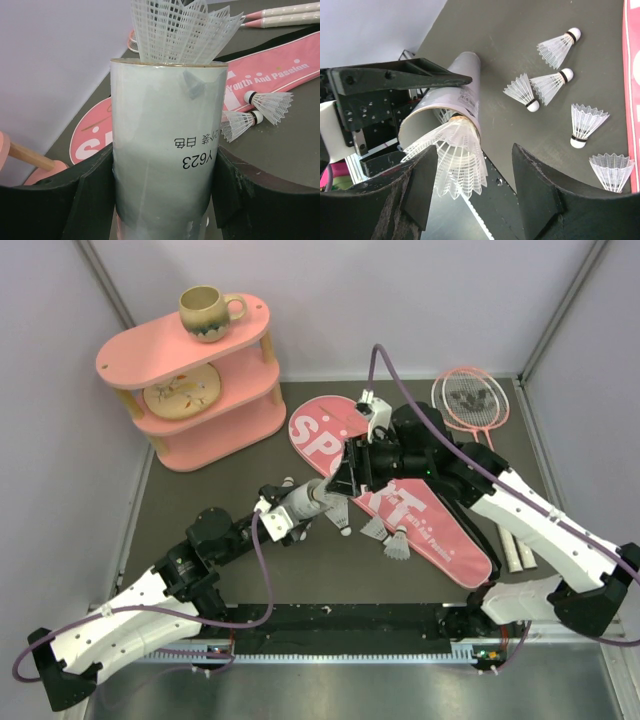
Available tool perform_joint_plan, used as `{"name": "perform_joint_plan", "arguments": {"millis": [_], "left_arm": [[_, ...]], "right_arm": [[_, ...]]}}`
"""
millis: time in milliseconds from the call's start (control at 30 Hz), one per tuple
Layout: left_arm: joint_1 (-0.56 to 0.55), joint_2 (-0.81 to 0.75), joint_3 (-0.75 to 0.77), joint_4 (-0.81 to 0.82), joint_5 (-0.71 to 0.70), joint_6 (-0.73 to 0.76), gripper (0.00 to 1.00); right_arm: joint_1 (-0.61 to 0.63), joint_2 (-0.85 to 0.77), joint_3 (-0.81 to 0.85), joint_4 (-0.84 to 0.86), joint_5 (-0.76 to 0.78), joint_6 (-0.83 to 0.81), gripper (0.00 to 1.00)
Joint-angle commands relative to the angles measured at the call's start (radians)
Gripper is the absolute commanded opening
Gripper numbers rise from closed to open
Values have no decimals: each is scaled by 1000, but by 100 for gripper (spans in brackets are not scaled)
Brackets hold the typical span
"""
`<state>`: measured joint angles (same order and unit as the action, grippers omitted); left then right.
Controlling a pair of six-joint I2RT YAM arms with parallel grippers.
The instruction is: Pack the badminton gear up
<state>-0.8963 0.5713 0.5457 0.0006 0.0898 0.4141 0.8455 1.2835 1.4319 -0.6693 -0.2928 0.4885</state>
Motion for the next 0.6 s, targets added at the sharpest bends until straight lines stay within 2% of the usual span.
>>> {"name": "perform_joint_plan", "arguments": {"millis": [0,300,567], "left_arm": [[-1,-17,11,84,31,-8,24],[-3,-48,4,90,56,-17,23],[-1,-56,-4,102,67,-18,23]], "right_arm": [[-11,-24,-1,25,9,-24,61],[-10,73,-25,149,-115,18,61],[6,119,-111,364,-255,128,63]]}}
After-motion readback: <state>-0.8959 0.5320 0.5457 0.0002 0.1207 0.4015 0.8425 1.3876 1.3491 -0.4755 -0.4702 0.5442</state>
